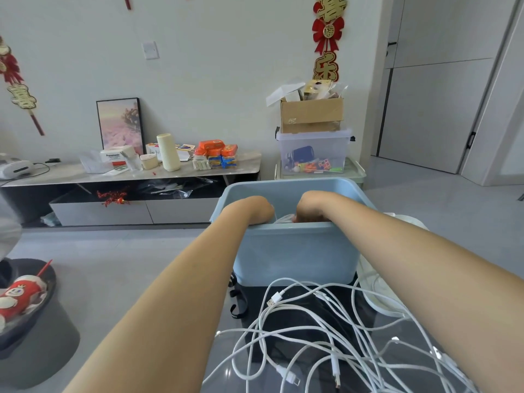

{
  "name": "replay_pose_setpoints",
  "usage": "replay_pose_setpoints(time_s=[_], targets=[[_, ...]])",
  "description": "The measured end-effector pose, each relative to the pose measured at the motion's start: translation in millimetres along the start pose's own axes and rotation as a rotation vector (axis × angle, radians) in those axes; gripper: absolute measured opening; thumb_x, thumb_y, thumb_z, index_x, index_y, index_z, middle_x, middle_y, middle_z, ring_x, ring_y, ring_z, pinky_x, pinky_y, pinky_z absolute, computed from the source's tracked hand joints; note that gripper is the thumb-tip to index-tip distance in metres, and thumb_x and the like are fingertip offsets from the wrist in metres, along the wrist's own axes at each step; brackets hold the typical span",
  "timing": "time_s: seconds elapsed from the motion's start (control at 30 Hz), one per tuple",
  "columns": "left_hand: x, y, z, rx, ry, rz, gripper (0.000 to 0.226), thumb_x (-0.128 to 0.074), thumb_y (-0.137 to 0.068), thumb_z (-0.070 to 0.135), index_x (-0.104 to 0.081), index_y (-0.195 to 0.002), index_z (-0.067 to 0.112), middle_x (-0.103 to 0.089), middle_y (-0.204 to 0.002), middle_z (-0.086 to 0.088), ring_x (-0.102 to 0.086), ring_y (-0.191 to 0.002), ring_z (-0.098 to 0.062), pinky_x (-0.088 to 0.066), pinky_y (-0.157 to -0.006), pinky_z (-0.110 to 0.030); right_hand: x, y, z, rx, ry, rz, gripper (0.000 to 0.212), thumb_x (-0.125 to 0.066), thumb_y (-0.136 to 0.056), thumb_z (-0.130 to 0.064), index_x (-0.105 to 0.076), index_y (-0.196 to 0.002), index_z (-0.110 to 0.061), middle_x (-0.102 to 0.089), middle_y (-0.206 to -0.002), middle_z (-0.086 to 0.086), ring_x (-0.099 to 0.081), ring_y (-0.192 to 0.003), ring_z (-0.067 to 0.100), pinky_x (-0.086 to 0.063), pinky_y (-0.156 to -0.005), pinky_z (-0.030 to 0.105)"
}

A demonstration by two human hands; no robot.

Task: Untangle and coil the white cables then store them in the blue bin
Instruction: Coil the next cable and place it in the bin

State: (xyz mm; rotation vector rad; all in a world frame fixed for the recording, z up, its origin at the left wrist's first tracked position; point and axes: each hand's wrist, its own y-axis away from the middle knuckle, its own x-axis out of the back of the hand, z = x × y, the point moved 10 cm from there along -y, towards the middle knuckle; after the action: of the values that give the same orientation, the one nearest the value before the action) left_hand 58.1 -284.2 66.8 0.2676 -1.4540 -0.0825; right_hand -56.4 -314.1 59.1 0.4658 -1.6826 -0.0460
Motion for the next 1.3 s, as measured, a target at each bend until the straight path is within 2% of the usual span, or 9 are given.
replay_pose_setpoints(time_s=[0.07,0.2,0.3,0.43,0.53,0.77,1.03,1.17,1.3], targets=[[0,-6,0,-0.017,-0.029,0.016,0.041,-0.033,-0.101,0.018,-0.044,-0.140,0.012,-0.041,-0.147,-0.007,-0.039,-0.132,-0.027,-0.029,-0.111,-0.037,1,-2,-5,0.032,0.019,0.009,0.030,-0.056,-0.092,-0.029,-0.064,-0.109,-0.006,-0.058,-0.087,0.003,-0.054,-0.077,0.024,-0.041,-0.060,0.025],[-12,-9,-6,0.012,-0.096,-0.072,0.037,-0.041,-0.098,0.029,-0.052,-0.130,0.015,-0.052,-0.135,-0.007,-0.048,-0.120,-0.027,-0.035,-0.101,-0.038,1,-7,-4,0.077,-0.038,0.055,0.030,-0.057,-0.089,-0.028,-0.067,-0.111,-0.010,-0.066,-0.101,0.007,-0.058,-0.088,0.026,-0.046,-0.071,0.027],[5,-11,-10,0.064,-0.130,0.102,0.040,-0.038,-0.097,0.025,-0.050,-0.133,0.013,-0.047,-0.138,-0.012,-0.040,-0.128,-0.031,-0.033,-0.104,-0.042,5,-5,-4,0.105,-0.143,0.115,0.030,-0.053,-0.091,-0.018,-0.066,-0.117,-0.007,-0.064,-0.119,0.010,-0.060,-0.107,0.027,-0.048,-0.091,0.033],[27,-3,-6,0.029,-0.149,0.297,0.042,-0.037,-0.096,0.021,-0.046,-0.136,0.012,-0.035,-0.139,-0.014,-0.035,-0.127,-0.033,-0.031,-0.103,-0.042,20,-3,2,0.077,-0.251,0.261,0.026,-0.051,-0.088,-0.015,-0.069,-0.104,-0.007,-0.068,-0.107,0.011,-0.063,-0.093,0.028,-0.048,-0.072,0.029],[37,7,0,-0.041,-0.060,0.349,0.048,-0.036,-0.097,0.020,-0.033,-0.144,0.012,-0.034,-0.146,-0.009,-0.030,-0.134,-0.028,-0.026,-0.107,-0.044,29,10,-3,0.106,-0.318,0.321,0.027,-0.047,-0.089,-0.012,-0.069,-0.104,-0.007,-0.067,-0.108,0.010,-0.062,-0.097,0.028,-0.050,-0.081,0.031],[55,51,1,-0.036,-0.020,0.416,0.043,-0.036,-0.097,0.017,-0.040,-0.139,0.010,-0.039,-0.145,-0.006,-0.029,-0.135,-0.025,-0.023,-0.107,-0.040,44,62,-14,0.174,-0.427,0.395,0.032,-0.044,-0.090,-0.008,-0.066,-0.112,-0.014,-0.063,-0.122,0.006,-0.057,-0.112,0.025,-0.046,-0.094,0.033],[44,122,9,-0.046,0.074,0.350,0.045,-0.037,-0.097,0.018,-0.040,-0.142,0.017,-0.036,-0.148,-0.005,-0.028,-0.137,-0.025,-0.023,-0.110,-0.041,39,127,-22,0.221,-0.480,0.397,0.036,-0.045,-0.090,-0.006,-0.063,-0.120,-0.012,-0.060,-0.129,0.006,-0.053,-0.119,0.024,-0.043,-0.098,0.032],[25,157,11,-0.045,0.164,0.347,0.043,-0.039,-0.095,0.015,-0.045,-0.137,0.019,-0.043,-0.144,-0.004,-0.037,-0.132,-0.025,-0.030,-0.107,-0.040,18,157,-25,0.222,-0.540,0.384,0.031,-0.048,-0.091,-0.008,-0.066,-0.116,-0.014,-0.063,-0.124,0.005,-0.056,-0.114,0.023,-0.042,-0.087,0.026],[-9,190,17,-0.046,0.279,0.336,0.042,-0.039,-0.093,0.013,-0.051,-0.132,0.020,-0.047,-0.140,-0.006,-0.043,-0.125,-0.027,-0.033,-0.106,-0.040,-23,181,-20,0.212,-0.575,0.342,0.033,-0.048,-0.091,-0.007,-0.065,-0.118,-0.015,-0.064,-0.123,0.003,-0.056,-0.114,0.020,-0.037,-0.082,0.022]])
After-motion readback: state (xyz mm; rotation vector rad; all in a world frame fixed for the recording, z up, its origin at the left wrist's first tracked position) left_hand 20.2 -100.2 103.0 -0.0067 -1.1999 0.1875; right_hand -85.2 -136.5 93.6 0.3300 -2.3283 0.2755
